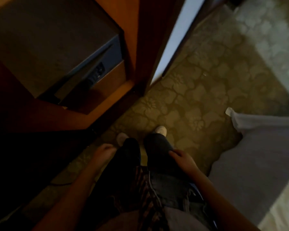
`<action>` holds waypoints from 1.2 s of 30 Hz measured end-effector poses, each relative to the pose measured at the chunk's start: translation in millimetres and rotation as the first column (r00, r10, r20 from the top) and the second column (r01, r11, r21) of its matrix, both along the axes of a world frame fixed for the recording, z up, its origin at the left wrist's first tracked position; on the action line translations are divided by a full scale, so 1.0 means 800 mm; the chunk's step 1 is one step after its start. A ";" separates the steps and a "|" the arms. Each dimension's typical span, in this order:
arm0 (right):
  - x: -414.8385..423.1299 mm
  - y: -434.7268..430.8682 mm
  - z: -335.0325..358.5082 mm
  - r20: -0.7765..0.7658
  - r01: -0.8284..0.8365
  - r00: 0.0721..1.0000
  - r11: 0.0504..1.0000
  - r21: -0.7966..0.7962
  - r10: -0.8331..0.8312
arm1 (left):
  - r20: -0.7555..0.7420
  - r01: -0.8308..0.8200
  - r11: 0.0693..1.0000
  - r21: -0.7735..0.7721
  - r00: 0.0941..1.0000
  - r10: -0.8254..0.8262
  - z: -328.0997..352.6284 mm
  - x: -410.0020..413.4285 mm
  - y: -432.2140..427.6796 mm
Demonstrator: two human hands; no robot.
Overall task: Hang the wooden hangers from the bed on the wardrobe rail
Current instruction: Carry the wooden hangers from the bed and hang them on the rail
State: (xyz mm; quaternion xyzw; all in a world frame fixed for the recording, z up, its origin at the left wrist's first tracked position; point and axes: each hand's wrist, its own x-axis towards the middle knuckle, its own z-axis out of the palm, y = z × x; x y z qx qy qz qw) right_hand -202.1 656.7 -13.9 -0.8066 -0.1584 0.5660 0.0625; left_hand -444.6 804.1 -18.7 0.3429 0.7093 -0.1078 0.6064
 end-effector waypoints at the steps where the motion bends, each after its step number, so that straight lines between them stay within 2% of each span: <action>1: 0.001 -0.013 -0.002 -0.006 0.040 0.999 0.999 0.011 -0.040 | 0.005 0.050 0.999 0.008 0.999 -0.050 -0.003 0.012 0.011; 7: 0.016 -0.097 -0.006 -0.060 0.235 0.970 0.972 0.016 -0.234 | -0.025 0.286 0.946 0.155 0.958 -0.285 0.003 0.103 0.044; 11: 0.047 -0.156 -0.001 -0.140 0.420 0.897 0.907 -0.025 -0.419 | -0.093 0.450 0.873 0.187 0.893 -0.441 0.008 0.179 0.007; 14: 0.065 -0.205 -0.001 -0.122 0.494 0.862 0.870 -0.010 -0.491 | -0.104 0.607 0.766 0.212 0.793 -0.600 0.004 0.241 -0.047; 17: 0.083 -0.257 -0.005 -0.091 0.618 0.781 0.786 -0.025 -0.617 | -0.125 0.785 0.589 0.189 0.615 -0.779 0.002 0.294 -0.099; 23: 0.121 -0.363 -0.008 -0.034 0.919 0.394 0.395 -0.003 -0.918 | -0.074 0.957 0.158 0.243 0.180 -0.981 0.000 0.420 -0.156; 27: 0.132 -0.428 -0.039 0.020 0.999 0.037 0.037 0.033 -0.999 | -0.035 0.971 -0.099 0.218 -0.094 -0.995 -0.011 0.506 -0.189; 30: 0.139 -0.441 -0.037 0.048 0.987 -0.160 -0.158 0.041 -0.986 | -0.019 0.960 -0.210 0.187 -0.210 -0.978 -0.020 0.594 -0.209; 36: 0.148 -0.413 -0.006 0.073 0.889 -0.455 -0.457 -0.011 -0.887 | -0.067 0.872 -0.462 0.163 -0.458 -0.887 -0.023 0.732 -0.282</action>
